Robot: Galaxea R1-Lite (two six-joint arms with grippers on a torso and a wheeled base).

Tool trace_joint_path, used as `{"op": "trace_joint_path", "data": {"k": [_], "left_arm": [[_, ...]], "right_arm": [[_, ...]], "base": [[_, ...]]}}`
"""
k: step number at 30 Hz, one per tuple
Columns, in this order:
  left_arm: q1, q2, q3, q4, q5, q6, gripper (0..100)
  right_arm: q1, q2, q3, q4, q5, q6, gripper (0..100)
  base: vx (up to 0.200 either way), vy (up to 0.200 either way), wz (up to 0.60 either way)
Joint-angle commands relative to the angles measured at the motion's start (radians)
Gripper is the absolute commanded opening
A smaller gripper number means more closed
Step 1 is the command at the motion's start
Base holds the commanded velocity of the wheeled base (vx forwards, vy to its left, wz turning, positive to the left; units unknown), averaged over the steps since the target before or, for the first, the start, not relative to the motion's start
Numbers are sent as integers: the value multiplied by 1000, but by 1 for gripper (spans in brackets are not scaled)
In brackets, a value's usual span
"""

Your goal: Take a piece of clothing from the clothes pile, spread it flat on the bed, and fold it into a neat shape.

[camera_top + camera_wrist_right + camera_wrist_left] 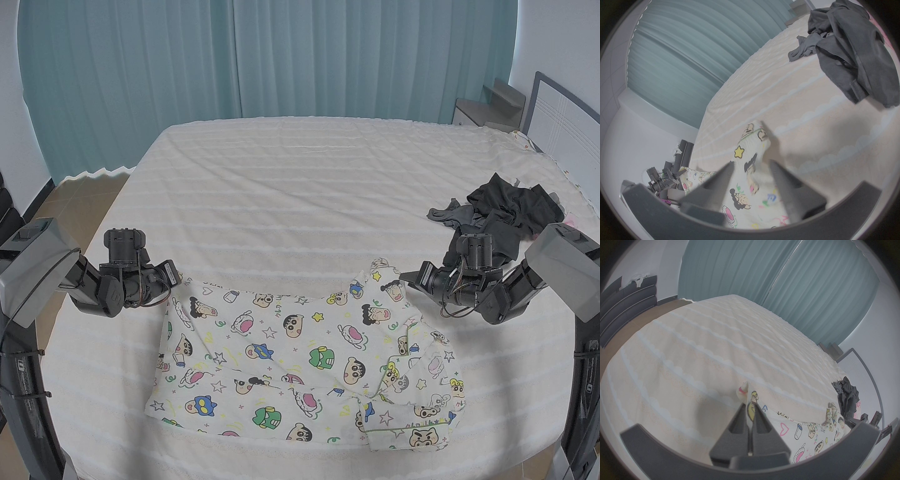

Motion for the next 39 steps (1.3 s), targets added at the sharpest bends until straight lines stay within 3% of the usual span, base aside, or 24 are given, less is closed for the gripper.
{"op": "trace_joint_path", "data": {"k": [1,19,20,27,39], "left_arm": [[-2,0,1,-1,-1,0,0],[-2,10,2,-1,-1,-3,0],[-2,10,2,-2,-1,-3,0],[0,9,13,-1,-2,-2,0],[1,-50,58,-1,1,4,0]], "right_arm": [[11,49,-13,-8,0,-25,100],[97,107,-54,54,2,-75,100],[99,109,-63,69,0,-80,0],[89,117,-65,61,-9,-97,0],[33,38,115,-167,19,-85,0]], "base": [[0,0,0],[0,0,0],[0,0,0],[0,0,0],[0,0,0]]}}
